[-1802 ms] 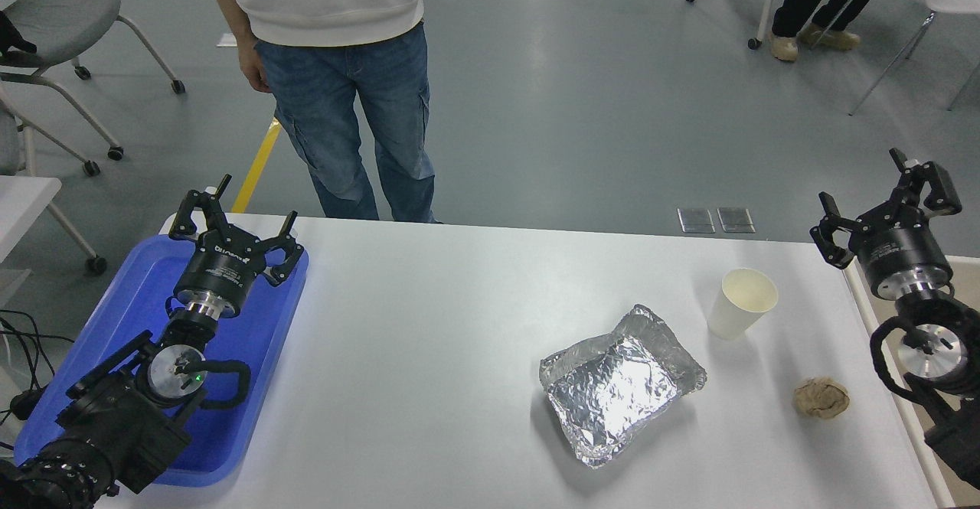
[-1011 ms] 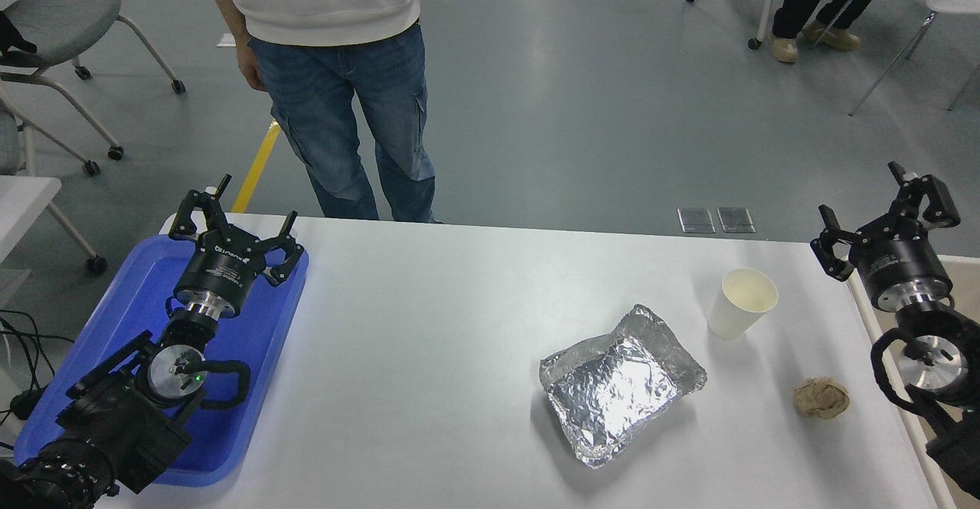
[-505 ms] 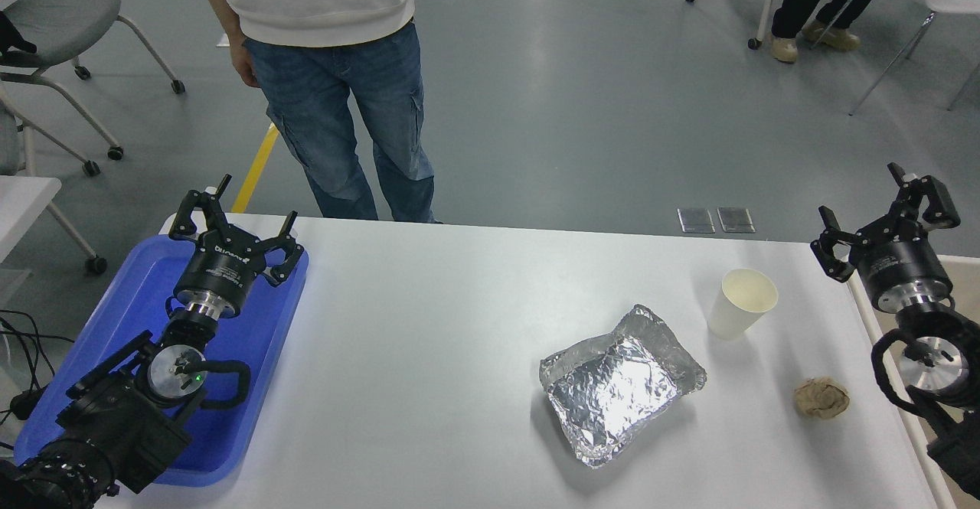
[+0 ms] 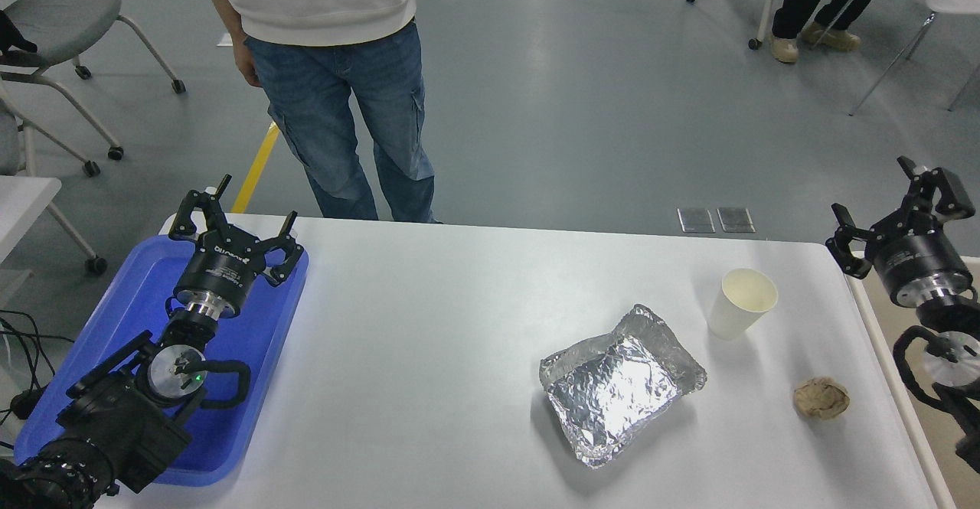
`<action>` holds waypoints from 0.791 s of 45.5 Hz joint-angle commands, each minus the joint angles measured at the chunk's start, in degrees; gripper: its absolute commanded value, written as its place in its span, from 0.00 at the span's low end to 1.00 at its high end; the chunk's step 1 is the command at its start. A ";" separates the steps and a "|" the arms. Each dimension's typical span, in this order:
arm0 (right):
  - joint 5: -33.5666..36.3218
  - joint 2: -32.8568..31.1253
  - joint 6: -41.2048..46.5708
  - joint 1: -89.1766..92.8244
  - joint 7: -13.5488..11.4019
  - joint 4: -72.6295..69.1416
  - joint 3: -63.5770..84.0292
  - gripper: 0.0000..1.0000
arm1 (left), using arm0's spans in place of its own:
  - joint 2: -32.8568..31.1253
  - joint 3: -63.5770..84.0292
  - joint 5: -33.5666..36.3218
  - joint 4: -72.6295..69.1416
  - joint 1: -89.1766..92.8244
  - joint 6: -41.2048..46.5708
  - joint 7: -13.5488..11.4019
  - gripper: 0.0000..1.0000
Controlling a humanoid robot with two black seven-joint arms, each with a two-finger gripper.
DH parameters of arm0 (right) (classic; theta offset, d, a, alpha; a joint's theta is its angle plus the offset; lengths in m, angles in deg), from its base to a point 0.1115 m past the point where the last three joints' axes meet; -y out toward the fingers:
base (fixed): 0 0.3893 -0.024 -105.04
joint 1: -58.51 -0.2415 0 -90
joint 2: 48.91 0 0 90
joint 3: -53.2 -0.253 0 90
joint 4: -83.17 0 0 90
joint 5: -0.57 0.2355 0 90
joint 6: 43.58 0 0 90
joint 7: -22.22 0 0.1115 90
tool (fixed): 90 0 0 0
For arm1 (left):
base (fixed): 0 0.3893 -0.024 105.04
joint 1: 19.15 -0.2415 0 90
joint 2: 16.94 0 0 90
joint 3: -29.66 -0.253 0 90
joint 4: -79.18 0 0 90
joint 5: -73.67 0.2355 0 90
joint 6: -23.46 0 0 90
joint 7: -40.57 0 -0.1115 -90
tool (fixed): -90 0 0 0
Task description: Pick up paper cup place in dustbin
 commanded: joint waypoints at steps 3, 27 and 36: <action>0.08 -11.50 0.17 -4.91 -0.03 -0.98 12.75 1.00 | 0.00 0.00 0.00 0.00 0.00 0.00 0.00 1.00; -3.34 -31.73 14.75 -33.47 -1.25 -1.24 52.66 1.00 | 0.00 0.00 0.00 0.00 0.00 0.00 0.00 1.00; -17.31 -32.26 21.96 -48.50 -5.91 -1.15 63.47 1.00 | 0.00 0.00 0.00 0.00 0.00 0.00 0.00 1.00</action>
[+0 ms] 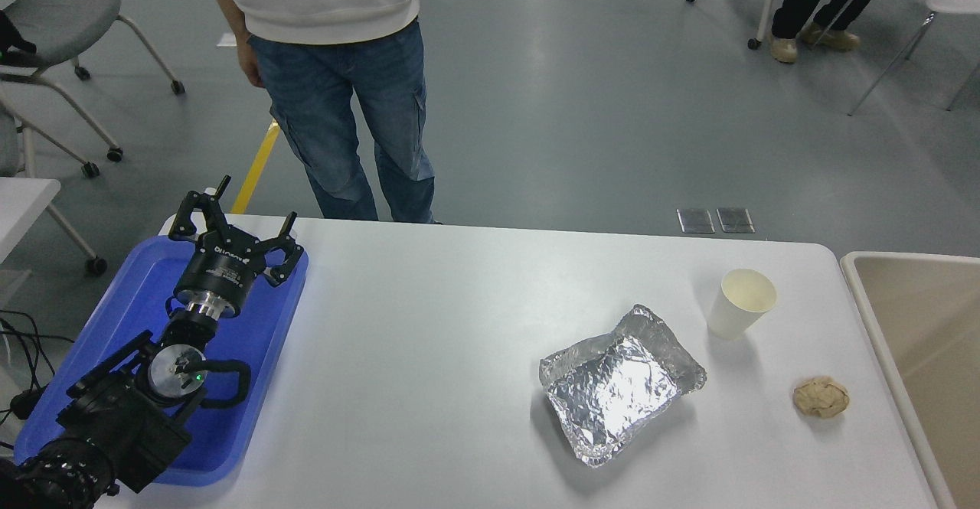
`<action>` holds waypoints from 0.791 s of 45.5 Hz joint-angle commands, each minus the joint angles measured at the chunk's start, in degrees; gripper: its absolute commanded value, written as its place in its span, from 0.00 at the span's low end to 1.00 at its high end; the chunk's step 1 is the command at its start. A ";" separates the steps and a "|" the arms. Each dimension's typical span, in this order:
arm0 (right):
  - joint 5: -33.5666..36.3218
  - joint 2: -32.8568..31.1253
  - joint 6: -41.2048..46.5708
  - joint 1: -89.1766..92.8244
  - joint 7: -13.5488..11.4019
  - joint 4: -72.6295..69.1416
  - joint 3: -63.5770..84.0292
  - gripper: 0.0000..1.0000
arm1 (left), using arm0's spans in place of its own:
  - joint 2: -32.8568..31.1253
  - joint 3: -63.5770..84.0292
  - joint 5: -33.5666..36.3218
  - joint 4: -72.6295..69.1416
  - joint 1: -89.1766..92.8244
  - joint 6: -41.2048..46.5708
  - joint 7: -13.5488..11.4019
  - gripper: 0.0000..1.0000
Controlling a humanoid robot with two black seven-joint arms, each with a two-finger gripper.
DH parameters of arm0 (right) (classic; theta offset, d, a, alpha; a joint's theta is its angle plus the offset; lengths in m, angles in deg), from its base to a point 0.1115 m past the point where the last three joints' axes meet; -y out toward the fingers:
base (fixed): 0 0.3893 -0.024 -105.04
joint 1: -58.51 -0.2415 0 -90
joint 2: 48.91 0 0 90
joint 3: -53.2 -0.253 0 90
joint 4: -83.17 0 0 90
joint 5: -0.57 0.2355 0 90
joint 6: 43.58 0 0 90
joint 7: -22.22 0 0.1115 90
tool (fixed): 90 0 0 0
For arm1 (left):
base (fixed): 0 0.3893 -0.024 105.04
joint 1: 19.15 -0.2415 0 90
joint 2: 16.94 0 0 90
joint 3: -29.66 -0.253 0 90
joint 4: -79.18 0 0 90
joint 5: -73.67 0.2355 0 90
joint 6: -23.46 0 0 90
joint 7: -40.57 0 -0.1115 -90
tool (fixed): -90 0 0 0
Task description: Pick up paper cup place in dustbin
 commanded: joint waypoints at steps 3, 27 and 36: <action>-15.92 -2.32 8.00 -20.38 -5.83 -0.01 17.15 1.00 | 0.00 0.00 0.00 0.00 0.00 0.00 -0.01 1.00; -23.23 14.64 12.75 -51.24 -9.61 -1.59 56.88 1.00 | 0.00 0.00 0.00 0.00 0.00 0.00 -0.01 1.00; -23.50 17.36 12.75 -58.89 -9.61 -6.95 61.72 1.00 | 0.00 0.00 0.00 0.00 0.00 0.00 0.08 1.00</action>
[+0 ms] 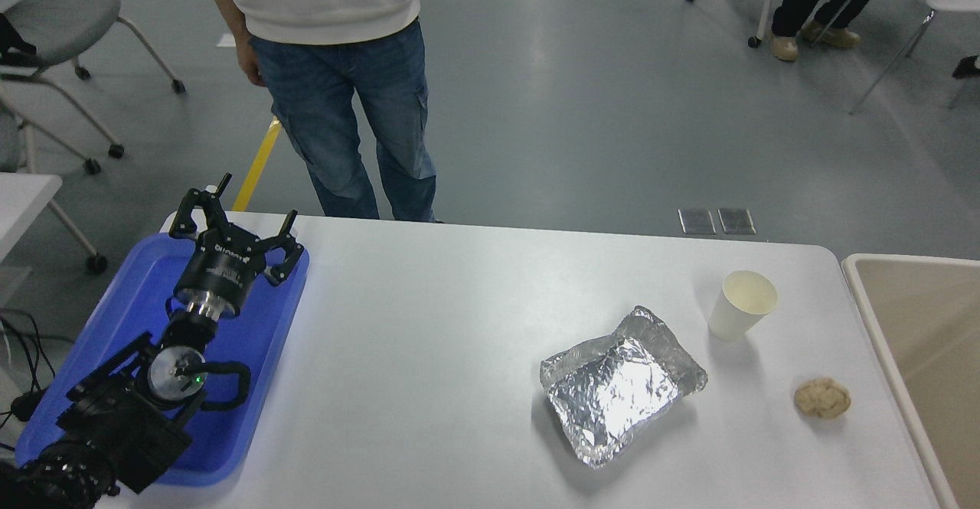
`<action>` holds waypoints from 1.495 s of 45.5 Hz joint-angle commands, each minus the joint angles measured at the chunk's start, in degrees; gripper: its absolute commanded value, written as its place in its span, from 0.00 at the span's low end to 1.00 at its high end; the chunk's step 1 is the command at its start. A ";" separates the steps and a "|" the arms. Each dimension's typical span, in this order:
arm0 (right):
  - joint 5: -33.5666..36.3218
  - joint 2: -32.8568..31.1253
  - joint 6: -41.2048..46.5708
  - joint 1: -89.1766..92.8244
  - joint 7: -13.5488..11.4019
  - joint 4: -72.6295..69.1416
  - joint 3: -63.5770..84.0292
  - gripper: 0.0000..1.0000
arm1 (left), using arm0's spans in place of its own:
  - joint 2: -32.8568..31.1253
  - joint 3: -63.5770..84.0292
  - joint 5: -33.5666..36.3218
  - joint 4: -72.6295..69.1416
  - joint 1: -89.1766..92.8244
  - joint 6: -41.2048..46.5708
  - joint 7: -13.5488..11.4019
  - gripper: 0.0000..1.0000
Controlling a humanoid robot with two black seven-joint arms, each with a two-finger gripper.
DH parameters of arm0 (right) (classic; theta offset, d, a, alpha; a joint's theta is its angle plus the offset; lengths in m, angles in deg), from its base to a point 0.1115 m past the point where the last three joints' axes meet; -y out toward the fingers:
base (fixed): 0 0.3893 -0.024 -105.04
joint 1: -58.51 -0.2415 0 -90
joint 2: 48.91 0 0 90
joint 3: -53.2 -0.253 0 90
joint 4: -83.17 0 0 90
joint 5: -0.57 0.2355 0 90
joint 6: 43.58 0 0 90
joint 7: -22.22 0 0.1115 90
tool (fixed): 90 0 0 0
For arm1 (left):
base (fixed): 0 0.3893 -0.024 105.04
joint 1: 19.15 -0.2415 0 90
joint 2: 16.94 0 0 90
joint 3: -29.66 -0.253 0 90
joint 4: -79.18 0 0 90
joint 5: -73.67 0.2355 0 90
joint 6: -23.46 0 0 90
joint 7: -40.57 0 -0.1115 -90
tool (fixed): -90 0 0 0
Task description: Pick up paper cup place in dustbin
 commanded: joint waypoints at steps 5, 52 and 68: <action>-0.81 5.90 0.57 -13.20 -0.35 -8.30 11.96 1.00 | 0.00 0.00 -0.01 0.00 0.00 0.03 -0.02 1.00; 3.93 10.83 0.57 -20.32 -0.44 -25.36 21.89 1.00 | 0.00 0.00 -0.01 0.00 0.00 0.03 -0.02 1.00; 4.11 10.74 0.57 -14.53 -0.35 -23.87 20.75 1.00 | 0.00 0.00 -0.01 0.00 0.00 0.03 -0.02 1.00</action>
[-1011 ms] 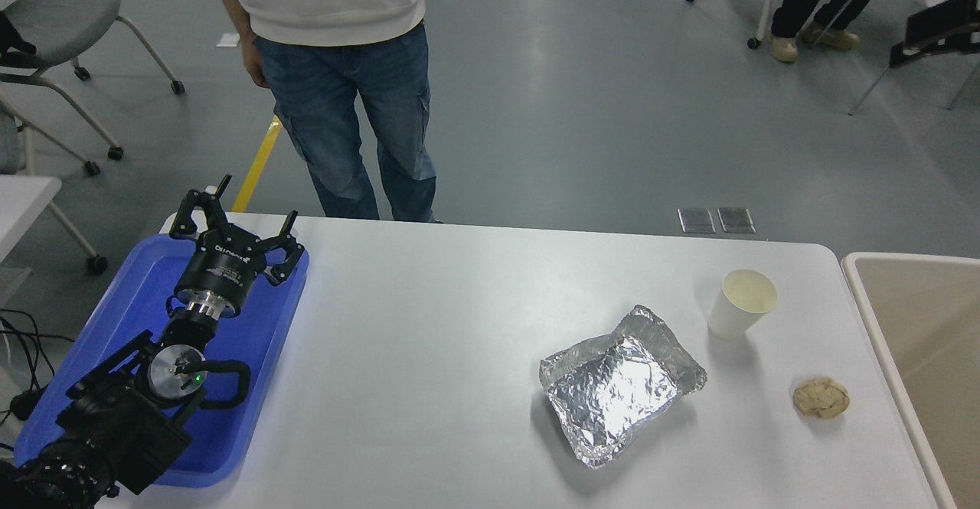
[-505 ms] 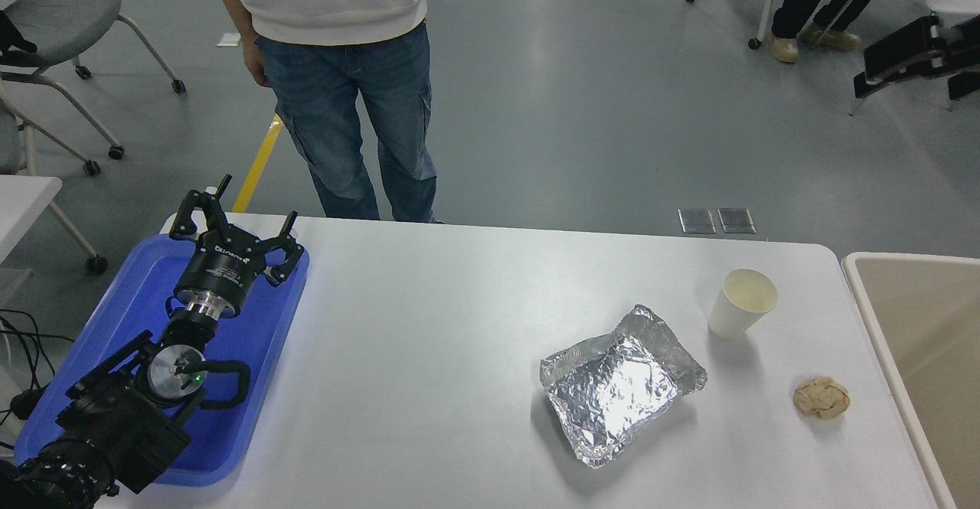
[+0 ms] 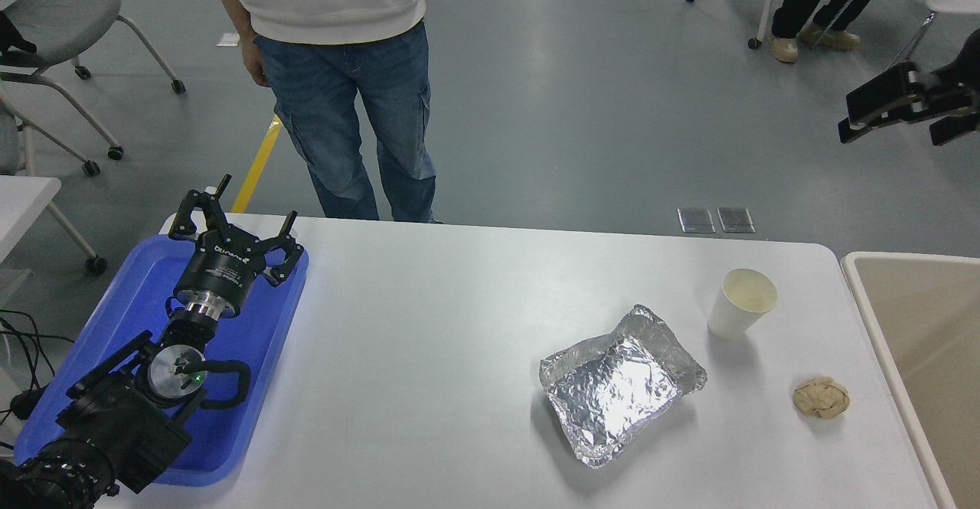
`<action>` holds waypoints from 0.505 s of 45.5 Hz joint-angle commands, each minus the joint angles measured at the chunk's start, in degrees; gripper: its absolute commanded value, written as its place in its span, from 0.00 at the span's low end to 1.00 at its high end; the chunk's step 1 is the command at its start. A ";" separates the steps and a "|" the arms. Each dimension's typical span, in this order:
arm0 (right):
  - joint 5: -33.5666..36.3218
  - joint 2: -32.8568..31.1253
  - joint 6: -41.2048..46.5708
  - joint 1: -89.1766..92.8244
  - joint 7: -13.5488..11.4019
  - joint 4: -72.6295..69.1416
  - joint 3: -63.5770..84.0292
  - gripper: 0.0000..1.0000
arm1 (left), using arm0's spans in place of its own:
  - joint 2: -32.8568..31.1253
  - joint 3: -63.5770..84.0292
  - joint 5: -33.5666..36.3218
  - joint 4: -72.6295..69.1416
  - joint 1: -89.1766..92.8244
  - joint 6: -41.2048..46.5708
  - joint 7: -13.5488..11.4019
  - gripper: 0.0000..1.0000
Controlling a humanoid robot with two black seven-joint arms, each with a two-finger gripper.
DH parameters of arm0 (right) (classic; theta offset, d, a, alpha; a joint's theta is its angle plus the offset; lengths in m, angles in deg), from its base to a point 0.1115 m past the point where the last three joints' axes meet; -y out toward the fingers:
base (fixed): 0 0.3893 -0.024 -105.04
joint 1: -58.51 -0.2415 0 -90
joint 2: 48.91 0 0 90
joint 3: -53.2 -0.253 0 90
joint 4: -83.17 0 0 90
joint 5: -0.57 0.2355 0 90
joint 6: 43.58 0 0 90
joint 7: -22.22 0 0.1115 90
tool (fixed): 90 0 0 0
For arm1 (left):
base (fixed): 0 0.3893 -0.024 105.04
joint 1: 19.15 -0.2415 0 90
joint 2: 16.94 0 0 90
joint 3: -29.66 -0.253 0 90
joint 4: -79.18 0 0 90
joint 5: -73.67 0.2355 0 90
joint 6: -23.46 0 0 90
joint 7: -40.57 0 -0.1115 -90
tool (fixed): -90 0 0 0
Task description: Pick up paper cup place in dustbin
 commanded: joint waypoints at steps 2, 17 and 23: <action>0.32 -0.09 0.00 6.16 0.09 0.92 -0.70 1.00 | 0.00 0.00 0.00 0.00 0.00 0.01 0.07 1.00; 0.40 0.17 -2.63 20.93 0.09 6.01 -6.33 1.00 | 0.00 0.00 0.00 0.00 0.00 0.01 -0.01 1.00; 0.84 0.26 -5.62 26.29 0.00 9.26 -8.96 1.00 | 0.00 0.00 0.00 0.00 0.00 0.01 -0.01 1.00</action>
